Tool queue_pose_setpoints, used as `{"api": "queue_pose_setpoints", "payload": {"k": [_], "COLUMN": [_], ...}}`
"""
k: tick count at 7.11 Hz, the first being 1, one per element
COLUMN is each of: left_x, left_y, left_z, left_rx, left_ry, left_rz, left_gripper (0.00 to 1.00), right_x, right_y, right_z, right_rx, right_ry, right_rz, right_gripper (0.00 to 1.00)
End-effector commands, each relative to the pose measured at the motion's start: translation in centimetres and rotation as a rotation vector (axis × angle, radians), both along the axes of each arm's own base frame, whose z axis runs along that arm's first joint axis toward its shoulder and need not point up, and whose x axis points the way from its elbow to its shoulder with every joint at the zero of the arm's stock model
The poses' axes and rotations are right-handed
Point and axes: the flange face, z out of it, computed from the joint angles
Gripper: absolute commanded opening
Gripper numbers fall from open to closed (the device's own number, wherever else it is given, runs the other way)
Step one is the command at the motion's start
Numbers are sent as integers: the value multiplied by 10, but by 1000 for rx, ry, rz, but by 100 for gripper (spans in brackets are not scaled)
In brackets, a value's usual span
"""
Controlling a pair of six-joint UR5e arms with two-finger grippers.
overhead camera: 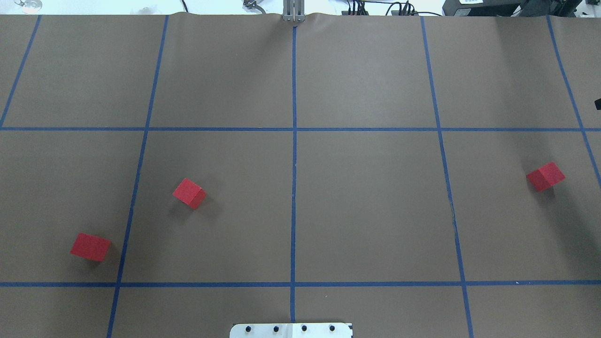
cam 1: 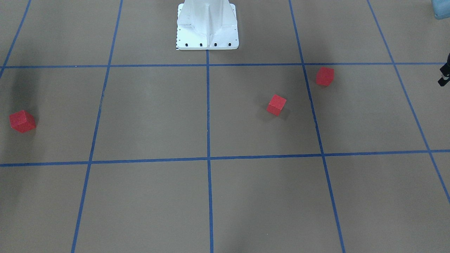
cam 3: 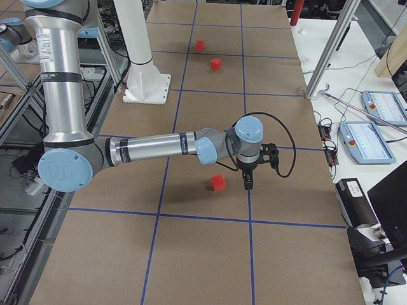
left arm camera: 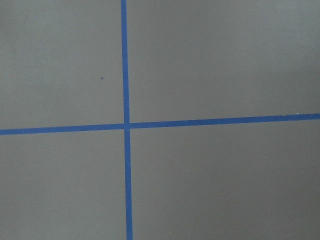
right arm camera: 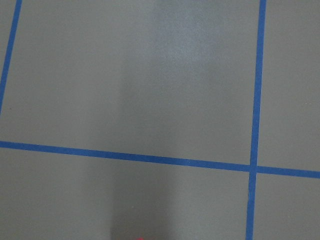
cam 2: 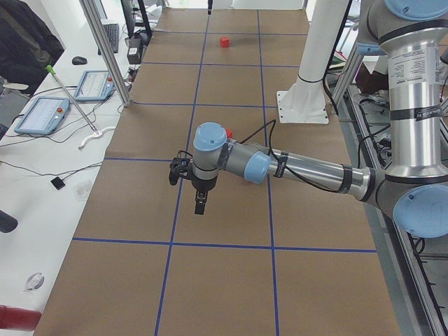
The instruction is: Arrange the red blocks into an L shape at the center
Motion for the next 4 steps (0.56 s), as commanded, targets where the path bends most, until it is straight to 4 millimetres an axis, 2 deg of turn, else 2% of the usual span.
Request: {"api": "queue_pose_setpoints", "payload": {"k": [1,2,3,4], "left_x": [2,3,3,5], "left_y": [12,13,13,14], "left_z": [12,11,10,9], "left_rx": [-30,-30,-30,-34], "left_ry": [36,49,54,79], "left_rz": [19,25,26,35], "left_gripper": [100,100,100,100], "right_x": [0,1,-9,-31], "right_y": [4,8,16,27], "right_z": [9,8,13,17], "right_rx": [-10,17,38,60], "right_ry": [5,2,-9,-40], "right_rz": [-3,-6,-28,-69], "right_gripper": [100,100,100,100]}}
